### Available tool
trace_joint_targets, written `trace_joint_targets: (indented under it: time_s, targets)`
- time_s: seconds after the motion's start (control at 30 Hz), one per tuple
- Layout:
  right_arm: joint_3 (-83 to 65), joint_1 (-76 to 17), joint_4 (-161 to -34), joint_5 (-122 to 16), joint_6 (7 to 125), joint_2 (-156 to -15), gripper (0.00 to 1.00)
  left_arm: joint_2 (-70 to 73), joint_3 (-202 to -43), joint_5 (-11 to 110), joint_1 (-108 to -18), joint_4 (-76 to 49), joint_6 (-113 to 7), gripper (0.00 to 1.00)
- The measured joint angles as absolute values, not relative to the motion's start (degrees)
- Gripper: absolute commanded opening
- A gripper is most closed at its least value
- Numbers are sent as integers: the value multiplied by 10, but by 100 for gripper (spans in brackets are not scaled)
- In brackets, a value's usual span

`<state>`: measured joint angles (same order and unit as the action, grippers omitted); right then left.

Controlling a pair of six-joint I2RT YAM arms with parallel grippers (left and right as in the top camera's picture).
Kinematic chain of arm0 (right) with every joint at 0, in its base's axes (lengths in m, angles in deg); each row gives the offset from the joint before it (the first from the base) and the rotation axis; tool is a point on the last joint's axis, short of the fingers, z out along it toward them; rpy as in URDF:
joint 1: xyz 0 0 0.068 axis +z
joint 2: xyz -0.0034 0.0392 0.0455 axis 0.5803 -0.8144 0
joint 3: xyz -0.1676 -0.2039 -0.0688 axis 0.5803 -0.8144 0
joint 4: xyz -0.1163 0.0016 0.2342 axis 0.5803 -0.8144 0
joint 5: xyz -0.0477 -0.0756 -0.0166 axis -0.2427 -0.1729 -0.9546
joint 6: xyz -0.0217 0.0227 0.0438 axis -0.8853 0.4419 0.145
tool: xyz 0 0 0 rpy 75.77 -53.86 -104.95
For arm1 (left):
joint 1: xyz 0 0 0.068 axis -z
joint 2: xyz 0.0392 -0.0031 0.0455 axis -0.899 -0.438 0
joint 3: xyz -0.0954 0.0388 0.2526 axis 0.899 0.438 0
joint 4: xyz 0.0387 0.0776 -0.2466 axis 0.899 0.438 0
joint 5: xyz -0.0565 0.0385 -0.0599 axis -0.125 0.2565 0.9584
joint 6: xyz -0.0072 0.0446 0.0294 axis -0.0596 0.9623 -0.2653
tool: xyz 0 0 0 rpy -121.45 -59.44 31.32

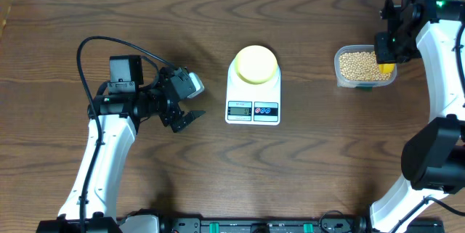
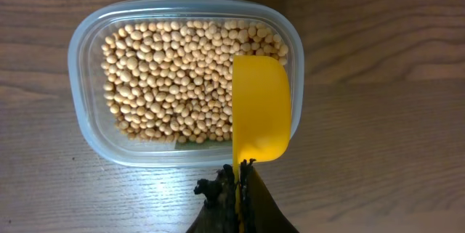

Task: Scoop item into bowl and weigh 50g on scale
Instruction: 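Lower the yellow scoop into the soybeans with the right gripper, then drag the scoop through the soybeans toward the right to fill it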

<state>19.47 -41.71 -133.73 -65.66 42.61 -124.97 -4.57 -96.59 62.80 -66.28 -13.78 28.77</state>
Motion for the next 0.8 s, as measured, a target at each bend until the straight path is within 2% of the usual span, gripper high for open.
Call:
trace_joint_targets:
  time_s: [0.8]
  targets:
    - [195, -417, -1325, -635, 451, -1298, 1, -46, -966, 628, -663, -138, 288, 98]
